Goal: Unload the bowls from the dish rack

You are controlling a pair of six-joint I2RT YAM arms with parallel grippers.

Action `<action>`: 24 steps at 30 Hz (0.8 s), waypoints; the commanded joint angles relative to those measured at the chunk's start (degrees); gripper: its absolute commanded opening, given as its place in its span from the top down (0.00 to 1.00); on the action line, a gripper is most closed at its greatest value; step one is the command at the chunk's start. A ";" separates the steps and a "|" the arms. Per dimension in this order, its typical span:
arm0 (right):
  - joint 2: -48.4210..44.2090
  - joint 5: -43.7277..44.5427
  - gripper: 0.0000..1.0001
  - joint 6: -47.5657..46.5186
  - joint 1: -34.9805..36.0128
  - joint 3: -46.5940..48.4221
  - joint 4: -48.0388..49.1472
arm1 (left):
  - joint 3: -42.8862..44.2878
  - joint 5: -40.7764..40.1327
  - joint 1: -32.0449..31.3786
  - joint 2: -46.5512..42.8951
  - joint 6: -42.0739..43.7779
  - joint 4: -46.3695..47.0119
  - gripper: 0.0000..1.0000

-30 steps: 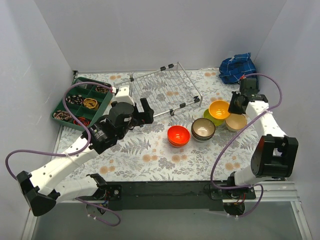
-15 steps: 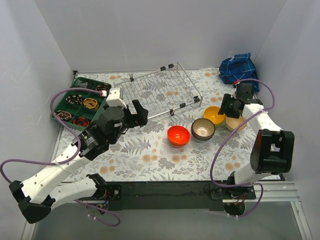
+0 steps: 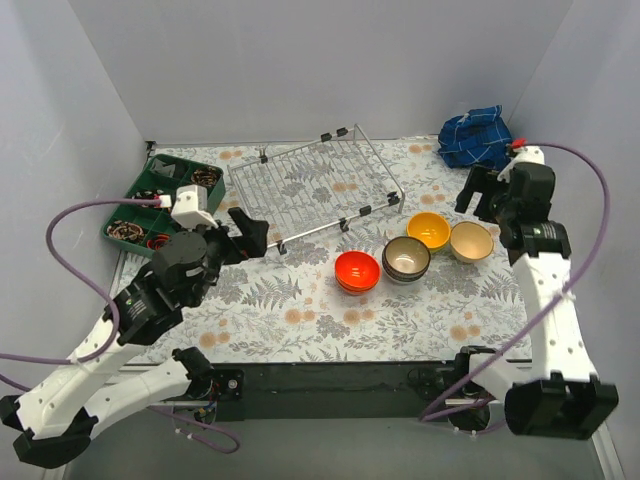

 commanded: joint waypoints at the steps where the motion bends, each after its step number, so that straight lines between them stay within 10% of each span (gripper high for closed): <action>1: -13.43 5.14 0.01 -1.51 0.00 -0.30 -2.87 | -1.03 -5.53 -0.38 -6.36 1.03 -4.85 0.02; 12: -41.39 6.90 0.01 -3.53 0.44 -10.40 -6.21 | -6.83 -12.75 -0.38 -22.26 -4.86 -15.58 0.02; 24: -49.59 10.68 0.01 -4.06 7.64 -11.91 -9.28 | -5.78 -17.14 -0.38 -23.61 -6.79 -19.02 0.02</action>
